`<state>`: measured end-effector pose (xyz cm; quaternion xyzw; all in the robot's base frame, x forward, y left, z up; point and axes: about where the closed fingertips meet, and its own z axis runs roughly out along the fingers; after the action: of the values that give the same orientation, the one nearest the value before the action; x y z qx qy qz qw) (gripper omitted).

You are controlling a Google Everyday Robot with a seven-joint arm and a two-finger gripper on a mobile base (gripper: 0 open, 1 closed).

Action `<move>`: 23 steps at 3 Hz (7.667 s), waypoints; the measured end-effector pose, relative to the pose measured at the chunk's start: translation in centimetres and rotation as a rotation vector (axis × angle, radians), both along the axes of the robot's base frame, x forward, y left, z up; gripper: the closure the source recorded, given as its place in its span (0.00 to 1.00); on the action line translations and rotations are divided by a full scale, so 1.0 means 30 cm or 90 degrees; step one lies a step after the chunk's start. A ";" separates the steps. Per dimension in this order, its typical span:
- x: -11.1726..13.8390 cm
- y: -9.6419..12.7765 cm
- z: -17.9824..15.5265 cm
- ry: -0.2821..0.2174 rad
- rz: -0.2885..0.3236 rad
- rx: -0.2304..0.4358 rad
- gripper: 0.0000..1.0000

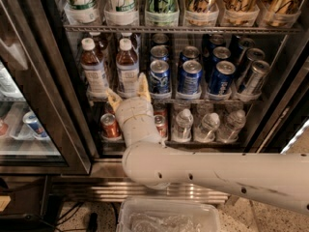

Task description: Pick blue plastic bottle from middle shelf of fridge

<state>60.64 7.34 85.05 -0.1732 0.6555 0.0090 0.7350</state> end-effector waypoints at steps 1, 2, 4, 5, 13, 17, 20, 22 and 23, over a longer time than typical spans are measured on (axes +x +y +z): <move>0.005 0.000 -0.003 0.001 -0.002 0.002 0.28; 0.035 -0.004 -0.020 0.009 -0.012 0.015 0.30; 0.115 -0.001 -0.039 0.019 -0.027 0.040 0.30; 0.135 -0.011 -0.035 0.014 -0.037 0.042 0.30; 0.129 -0.032 -0.007 -0.026 -0.039 0.101 1.00; 0.071 -0.026 0.069 -0.073 -0.025 0.131 1.00; -0.023 -0.042 0.140 -0.082 -0.004 0.131 1.00; -0.189 -0.078 0.146 -0.026 0.008 0.121 1.00; -0.189 -0.078 0.146 -0.026 0.008 0.121 1.00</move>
Offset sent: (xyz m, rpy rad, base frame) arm 0.0205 -0.0028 -0.0132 0.0472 0.0317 -0.0366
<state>54.96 5.01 89.42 -0.1072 0.6356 0.0723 0.7611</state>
